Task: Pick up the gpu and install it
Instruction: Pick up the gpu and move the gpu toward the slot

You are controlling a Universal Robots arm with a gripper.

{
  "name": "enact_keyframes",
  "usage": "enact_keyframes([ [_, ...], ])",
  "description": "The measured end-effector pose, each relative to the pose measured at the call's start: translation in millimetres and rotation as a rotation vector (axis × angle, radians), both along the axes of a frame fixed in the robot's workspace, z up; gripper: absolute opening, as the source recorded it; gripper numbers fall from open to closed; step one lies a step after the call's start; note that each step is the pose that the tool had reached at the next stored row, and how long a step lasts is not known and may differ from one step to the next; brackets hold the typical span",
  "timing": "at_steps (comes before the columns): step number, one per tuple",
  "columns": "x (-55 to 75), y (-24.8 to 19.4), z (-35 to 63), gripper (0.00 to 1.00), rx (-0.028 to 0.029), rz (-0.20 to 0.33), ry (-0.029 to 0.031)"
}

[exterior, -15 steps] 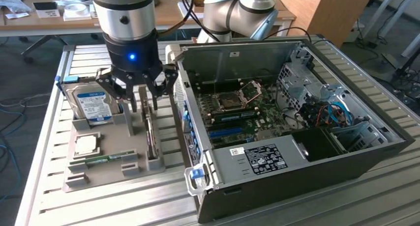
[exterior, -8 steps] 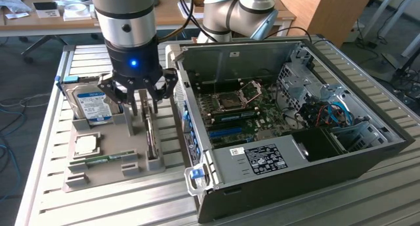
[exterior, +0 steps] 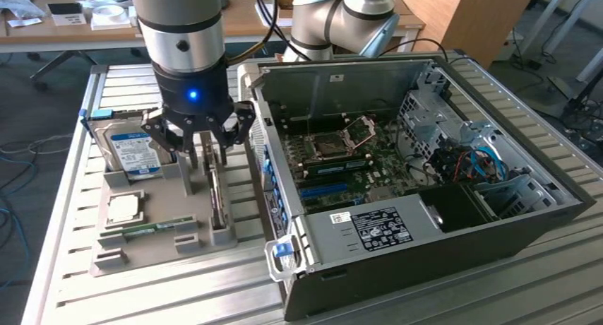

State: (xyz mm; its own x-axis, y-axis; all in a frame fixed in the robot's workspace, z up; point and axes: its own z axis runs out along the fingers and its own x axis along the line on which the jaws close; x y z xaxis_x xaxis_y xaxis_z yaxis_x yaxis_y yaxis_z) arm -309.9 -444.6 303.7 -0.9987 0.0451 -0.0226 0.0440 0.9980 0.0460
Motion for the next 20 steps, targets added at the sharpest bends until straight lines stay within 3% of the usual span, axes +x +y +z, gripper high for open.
enact_keyframes([
  [7,0.0,0.0,-11.6,0.47,0.0001,0.0,0.0004],
  [12,0.3,0.0,-12.2,0.47,0.0005,0.0,0.0003],
  [20,0.5,0.2,-23.0,0.47,0.0006,0.001,0.0006],
])
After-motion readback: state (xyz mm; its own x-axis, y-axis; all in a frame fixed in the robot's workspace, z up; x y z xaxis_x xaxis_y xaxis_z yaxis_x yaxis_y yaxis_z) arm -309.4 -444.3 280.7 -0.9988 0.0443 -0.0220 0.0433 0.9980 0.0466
